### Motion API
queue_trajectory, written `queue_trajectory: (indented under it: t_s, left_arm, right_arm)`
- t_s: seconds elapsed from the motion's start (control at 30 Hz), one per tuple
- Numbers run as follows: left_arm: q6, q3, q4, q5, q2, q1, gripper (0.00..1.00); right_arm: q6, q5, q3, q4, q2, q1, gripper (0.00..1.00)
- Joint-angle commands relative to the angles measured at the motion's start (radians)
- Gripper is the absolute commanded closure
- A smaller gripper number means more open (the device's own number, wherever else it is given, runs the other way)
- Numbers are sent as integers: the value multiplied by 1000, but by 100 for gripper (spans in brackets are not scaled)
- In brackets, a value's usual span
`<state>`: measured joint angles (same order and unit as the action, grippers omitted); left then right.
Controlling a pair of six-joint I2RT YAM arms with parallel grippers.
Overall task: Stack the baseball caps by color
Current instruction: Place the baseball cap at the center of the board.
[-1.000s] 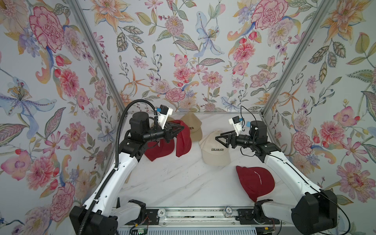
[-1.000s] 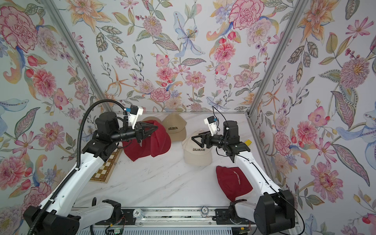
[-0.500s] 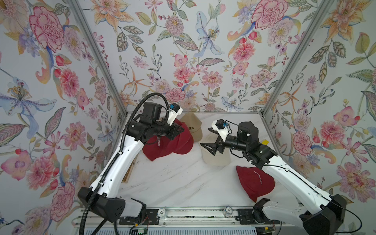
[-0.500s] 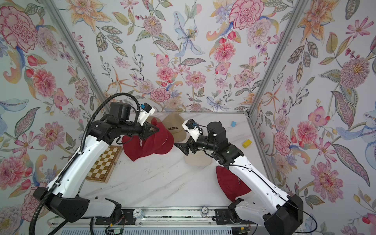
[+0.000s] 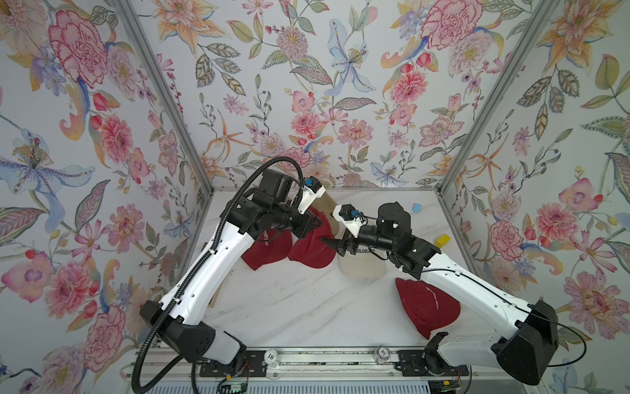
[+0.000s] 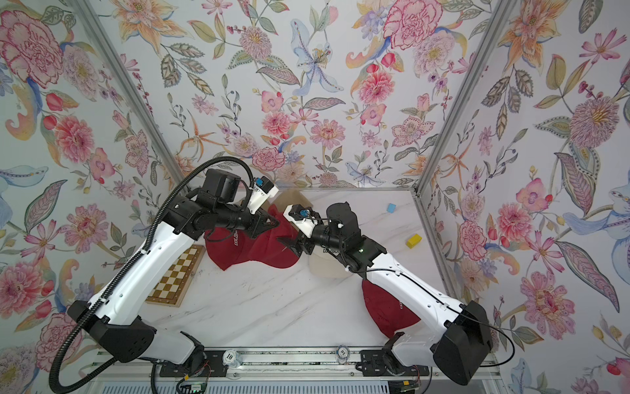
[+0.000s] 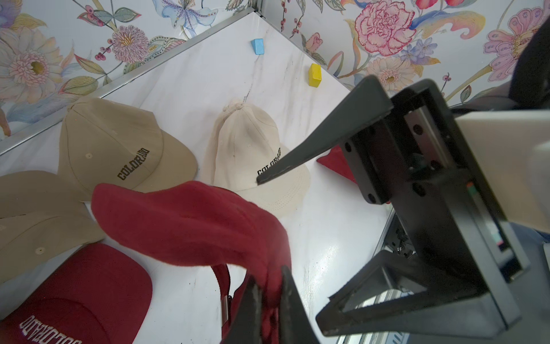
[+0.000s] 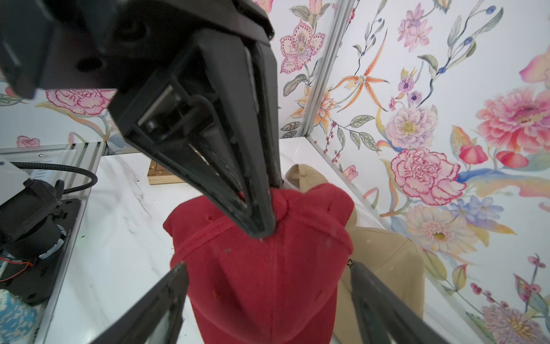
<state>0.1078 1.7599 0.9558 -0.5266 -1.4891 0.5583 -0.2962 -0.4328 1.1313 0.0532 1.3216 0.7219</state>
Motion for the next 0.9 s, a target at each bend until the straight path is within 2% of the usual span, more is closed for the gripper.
queue_trajectory:
  t_s: [0.0,0.33,0.4,0.47,0.5,0.6,0.77,0.87]
  left_arm:
    - [-11,39,19,1,-16,16,100]
    - [-26,54,25,-12,-29,26,100]
    - [-31,53,23,-14,-29,27,100]
    - [-34,55,23,-16,-29,27,100]
    - [-36,55,24,-17,-29,28,100]
    - [-38,53,21,-21,-31,27,100]
    - [-44,52,18,-18,-33,27,100]
    - [-45,63,15,47,-27,26,100]
  right_arm:
    - [-1,-3,32,52,26,11,22]
    - [-1,-15,69,21,69,17,50]
    - [-2,-23,70,13,73,18,63]
    - [-1,-19,65,13,70,23,87]
    - [0,-13,60,14,67,25,95]
    - [5,-3,55,13,63,31,100]
    - [26,2,55,9,49,36,100]
    - [61,34,64,-17,39,42,100]
